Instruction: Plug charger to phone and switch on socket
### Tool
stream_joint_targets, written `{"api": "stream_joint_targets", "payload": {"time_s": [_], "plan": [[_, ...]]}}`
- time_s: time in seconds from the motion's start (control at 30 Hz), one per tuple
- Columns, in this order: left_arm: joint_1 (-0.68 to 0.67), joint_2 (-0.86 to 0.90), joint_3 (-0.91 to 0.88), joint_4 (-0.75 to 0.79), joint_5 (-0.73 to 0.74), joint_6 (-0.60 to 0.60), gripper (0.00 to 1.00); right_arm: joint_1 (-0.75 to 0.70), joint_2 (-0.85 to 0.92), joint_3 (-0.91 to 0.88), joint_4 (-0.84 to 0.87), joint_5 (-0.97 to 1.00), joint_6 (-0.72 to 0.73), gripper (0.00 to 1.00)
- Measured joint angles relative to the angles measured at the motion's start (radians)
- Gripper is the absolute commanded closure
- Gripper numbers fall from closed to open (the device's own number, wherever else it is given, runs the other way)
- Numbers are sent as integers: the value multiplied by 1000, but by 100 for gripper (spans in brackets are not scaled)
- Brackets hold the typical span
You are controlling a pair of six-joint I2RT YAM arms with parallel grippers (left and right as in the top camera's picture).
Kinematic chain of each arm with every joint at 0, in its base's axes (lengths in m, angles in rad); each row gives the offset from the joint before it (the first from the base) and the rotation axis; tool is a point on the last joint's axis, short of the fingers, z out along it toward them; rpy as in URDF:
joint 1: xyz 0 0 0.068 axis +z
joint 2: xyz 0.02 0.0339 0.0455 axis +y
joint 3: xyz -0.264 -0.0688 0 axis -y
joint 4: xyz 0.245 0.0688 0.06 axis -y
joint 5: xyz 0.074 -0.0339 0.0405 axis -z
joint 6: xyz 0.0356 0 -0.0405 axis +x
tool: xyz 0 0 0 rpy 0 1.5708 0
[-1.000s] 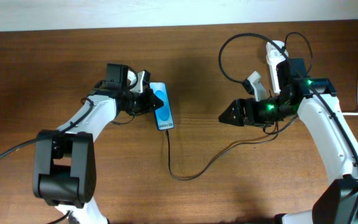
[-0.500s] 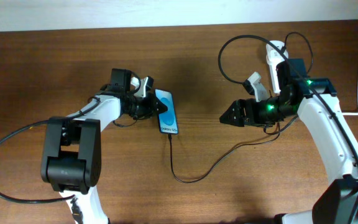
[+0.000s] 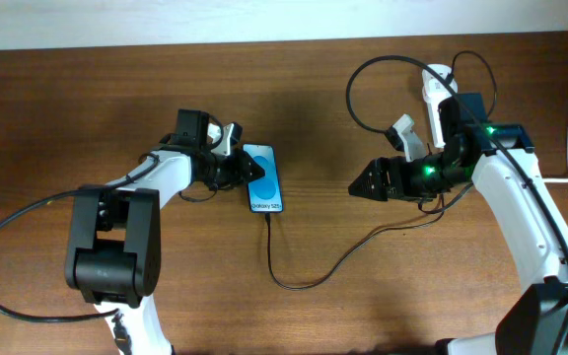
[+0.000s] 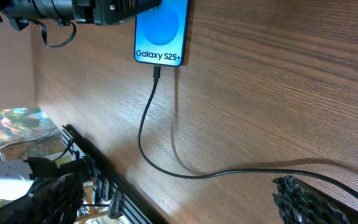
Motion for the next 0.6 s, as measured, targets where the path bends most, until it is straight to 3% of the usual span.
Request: {"api": "stream_joint_targets", "payload": {"time_s": [0.3,0.6], "plan": [[0,0,0,-2,-15,-13,66,0,0,0,0,0,0,2],[-3,0,0,-27,-25,-50,54,0,0,0,0,0,-1,2]]}}
